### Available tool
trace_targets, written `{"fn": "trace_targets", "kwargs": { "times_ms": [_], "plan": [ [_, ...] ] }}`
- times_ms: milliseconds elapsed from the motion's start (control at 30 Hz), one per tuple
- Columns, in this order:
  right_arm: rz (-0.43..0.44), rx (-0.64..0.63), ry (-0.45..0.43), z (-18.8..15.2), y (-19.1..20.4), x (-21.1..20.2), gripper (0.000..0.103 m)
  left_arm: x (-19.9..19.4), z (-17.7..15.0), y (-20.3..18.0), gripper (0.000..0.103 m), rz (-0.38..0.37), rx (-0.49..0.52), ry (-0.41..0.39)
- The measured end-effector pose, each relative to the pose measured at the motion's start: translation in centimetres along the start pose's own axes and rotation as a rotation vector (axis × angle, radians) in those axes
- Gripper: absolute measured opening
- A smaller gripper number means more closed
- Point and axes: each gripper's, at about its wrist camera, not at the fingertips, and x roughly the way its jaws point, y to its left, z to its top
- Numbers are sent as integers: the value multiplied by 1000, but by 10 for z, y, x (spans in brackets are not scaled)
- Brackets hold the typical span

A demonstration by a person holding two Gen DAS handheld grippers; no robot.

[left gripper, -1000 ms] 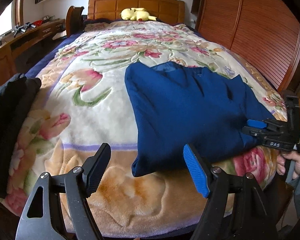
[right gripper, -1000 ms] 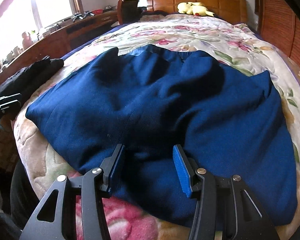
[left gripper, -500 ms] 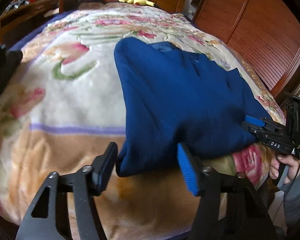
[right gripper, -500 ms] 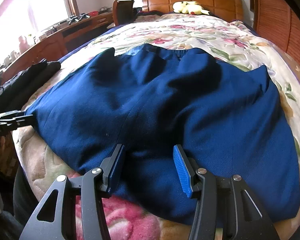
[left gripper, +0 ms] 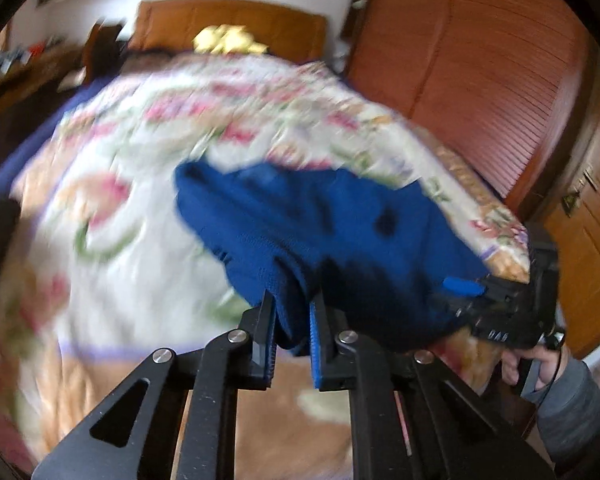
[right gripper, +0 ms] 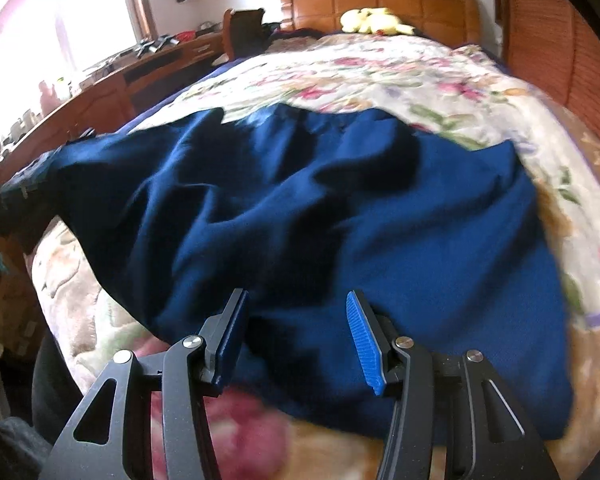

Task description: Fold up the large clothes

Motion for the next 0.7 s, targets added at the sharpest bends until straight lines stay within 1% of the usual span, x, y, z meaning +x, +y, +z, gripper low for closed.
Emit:
{"fn": "trace_targets", "kwargs": {
  "times_ms": [100, 200, 300, 367, 433, 500, 533, 600, 667, 700],
  "plan": [
    [-42, 32, -33, -8, -27, -23, 52, 2, 35, -37, 13, -34, 93, -37],
    [-87, 78, -63, -18, -54, -45, 52, 17, 65, -79, 13, -62, 184, -56],
    [-129, 131, -94, -31, -83, -69, 52, 43, 84, -122, 13, -102, 264, -37],
    [-158, 153, -109, -40, -97, -84, 52, 59, 88, -150, 12, -137, 304, -15],
    [-181, 175, -119, -49, -110, -97, 52, 78, 87, -181, 12, -185, 339, 17],
    [-201, 194, -125, -58, -121, -107, 52, 97, 76, -209, 12, -229, 386, 50],
    [-209, 204, -126, -62, -124, -111, 52, 106, 70, -219, 12, -247, 394, 72],
    [-222, 227, -123, -69, -132, -117, 52, 124, 54, -234, 12, -271, 403, 128],
    [-232, 237, -116, -71, -133, -120, 52, 139, 40, -238, 12, -275, 393, 169],
    [-237, 239, -110, -72, -135, -122, 52, 141, 36, -238, 12, -271, 386, 177]
  ]
}}
